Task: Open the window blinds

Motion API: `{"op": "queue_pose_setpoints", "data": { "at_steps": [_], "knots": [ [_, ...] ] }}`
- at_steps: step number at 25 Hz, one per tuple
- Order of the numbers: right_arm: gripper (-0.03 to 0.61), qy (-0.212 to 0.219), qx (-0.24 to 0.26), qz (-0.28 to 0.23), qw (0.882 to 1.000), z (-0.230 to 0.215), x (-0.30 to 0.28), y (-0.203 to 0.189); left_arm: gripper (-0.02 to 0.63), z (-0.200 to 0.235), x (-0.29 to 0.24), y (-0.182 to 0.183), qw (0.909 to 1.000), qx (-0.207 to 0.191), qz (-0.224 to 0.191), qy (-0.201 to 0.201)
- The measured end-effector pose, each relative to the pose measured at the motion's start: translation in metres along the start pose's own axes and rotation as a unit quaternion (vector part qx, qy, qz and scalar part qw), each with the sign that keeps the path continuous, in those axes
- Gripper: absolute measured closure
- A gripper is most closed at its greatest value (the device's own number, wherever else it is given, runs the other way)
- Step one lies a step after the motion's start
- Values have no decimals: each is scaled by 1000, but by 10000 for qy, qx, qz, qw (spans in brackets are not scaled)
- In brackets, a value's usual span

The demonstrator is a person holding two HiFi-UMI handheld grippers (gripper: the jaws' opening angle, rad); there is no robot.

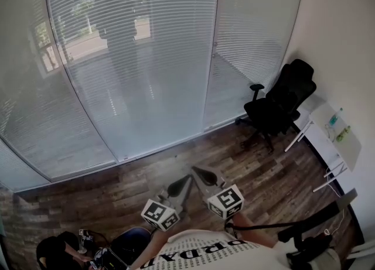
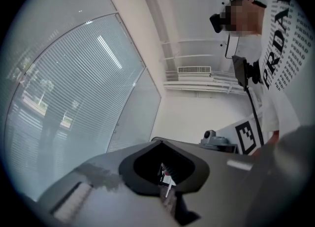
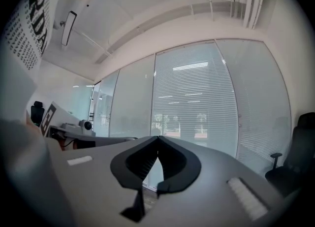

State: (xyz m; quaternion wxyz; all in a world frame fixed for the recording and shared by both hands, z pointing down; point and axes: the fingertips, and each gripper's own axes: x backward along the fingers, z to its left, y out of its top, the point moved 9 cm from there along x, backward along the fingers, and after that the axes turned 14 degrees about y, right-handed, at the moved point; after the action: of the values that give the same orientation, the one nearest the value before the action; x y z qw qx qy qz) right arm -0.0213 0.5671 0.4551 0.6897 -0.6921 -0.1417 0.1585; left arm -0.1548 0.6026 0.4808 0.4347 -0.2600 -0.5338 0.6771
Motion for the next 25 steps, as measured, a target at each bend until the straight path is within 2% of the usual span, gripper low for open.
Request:
{"op": "queue_pose_setpoints", "data": {
  "at_steps": [7, 14, 17, 21, 25],
  "knots": [
    [569, -236, -70, 20, 9997, 6, -8, -7, 615, 15, 13, -4, 9999, -68, -68, -89],
    [569, -313, -109, 34, 9994, -5, -14, -9, 615, 29, 7, -12, 9996, 284, 45, -45],
    [569, -273, -202, 37, 9994, -28, -18, -13, 615, 33, -10, -15, 9996, 243, 159, 40],
    [569, -223, -314, -16, 9993, -88, -18, -11, 615, 39, -67, -13, 9996, 98, 213, 145],
    [569, -193, -162, -55, 9997, -108, -25, -7, 615, 48, -89, -6, 9996, -57, 140, 245]
  ]
}}
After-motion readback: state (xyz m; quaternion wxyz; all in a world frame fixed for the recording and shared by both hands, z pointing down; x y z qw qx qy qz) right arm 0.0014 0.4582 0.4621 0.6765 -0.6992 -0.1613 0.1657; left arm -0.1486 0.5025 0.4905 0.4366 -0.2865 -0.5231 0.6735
